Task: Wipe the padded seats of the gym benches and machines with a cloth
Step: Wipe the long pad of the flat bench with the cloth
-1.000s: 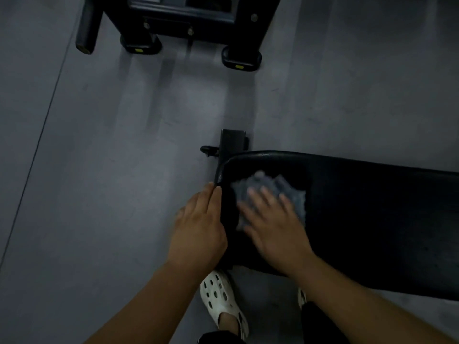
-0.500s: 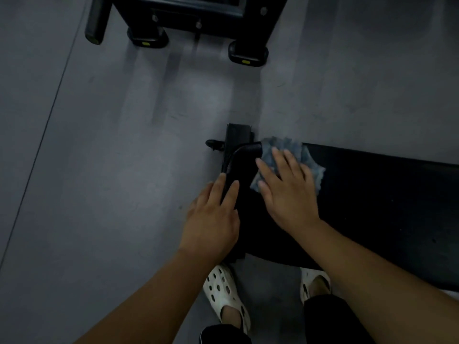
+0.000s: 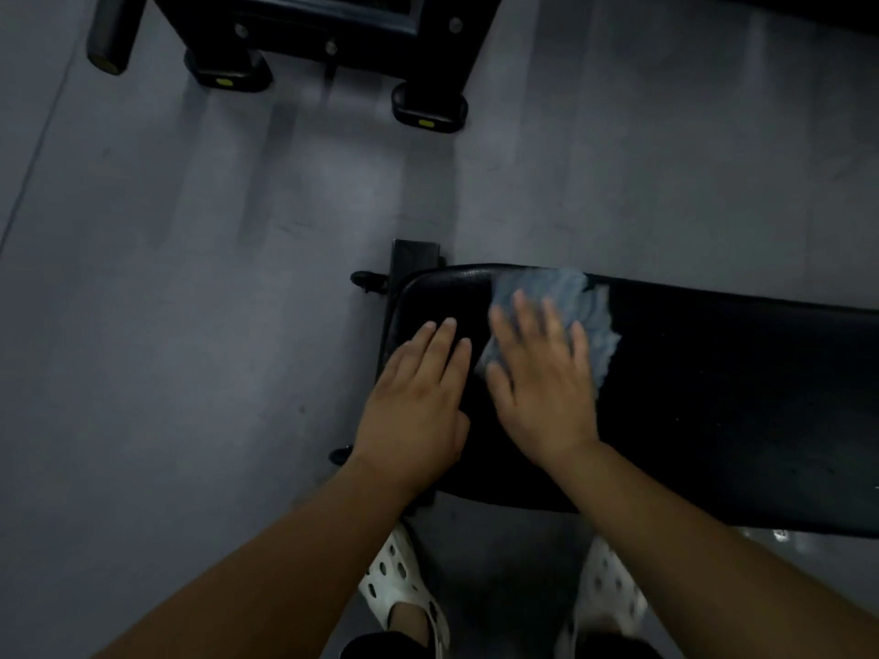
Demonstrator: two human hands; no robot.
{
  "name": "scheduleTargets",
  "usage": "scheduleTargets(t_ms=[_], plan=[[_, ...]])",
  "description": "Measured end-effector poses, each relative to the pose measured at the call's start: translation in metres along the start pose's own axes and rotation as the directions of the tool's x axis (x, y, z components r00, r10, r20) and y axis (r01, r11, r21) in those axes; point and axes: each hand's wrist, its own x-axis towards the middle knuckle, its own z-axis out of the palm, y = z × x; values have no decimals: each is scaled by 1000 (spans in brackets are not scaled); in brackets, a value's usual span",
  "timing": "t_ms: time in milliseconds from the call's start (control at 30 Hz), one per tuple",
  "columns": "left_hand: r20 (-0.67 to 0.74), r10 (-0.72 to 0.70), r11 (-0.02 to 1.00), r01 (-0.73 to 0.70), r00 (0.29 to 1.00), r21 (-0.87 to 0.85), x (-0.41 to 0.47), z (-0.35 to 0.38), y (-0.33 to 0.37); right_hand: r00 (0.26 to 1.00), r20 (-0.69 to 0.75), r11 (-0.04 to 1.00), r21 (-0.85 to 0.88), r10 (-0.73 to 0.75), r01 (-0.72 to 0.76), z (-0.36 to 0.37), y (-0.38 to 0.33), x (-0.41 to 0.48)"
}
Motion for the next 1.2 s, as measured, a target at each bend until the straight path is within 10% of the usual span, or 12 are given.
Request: scheduleTargets(t_ms=[133, 300, 467, 667, 900, 1067, 1200], plan=[[-76, -12, 997, 7, 997, -72, 12, 12, 26, 946, 117, 953, 41, -302, 299, 0, 48, -65], [-181, -45, 999, 47, 983, 4, 16, 38, 37, 1000, 12, 1000, 13, -24, 24, -8, 34, 20], [-252, -28, 997, 44, 967, 59, 15, 46, 35, 952, 50, 951, 87, -302, 297, -8, 64, -30], [-339, -35, 990, 78, 940, 114, 17, 50, 39, 986, -34, 986, 32, -164, 165, -5, 53, 42], [-311, -58, 988, 99, 949, 118, 2, 56, 40, 894, -144, 859, 247, -425, 448, 10, 95, -68], [-279, -134, 985, 160, 951, 71, -11, 56, 63, 974, -143, 963, 180, -177, 202, -13, 99, -18], [-333, -160, 980, 189, 929, 57, -5, 60, 80, 908, -134, 908, 83, -398, 410, 12, 67, -73]])
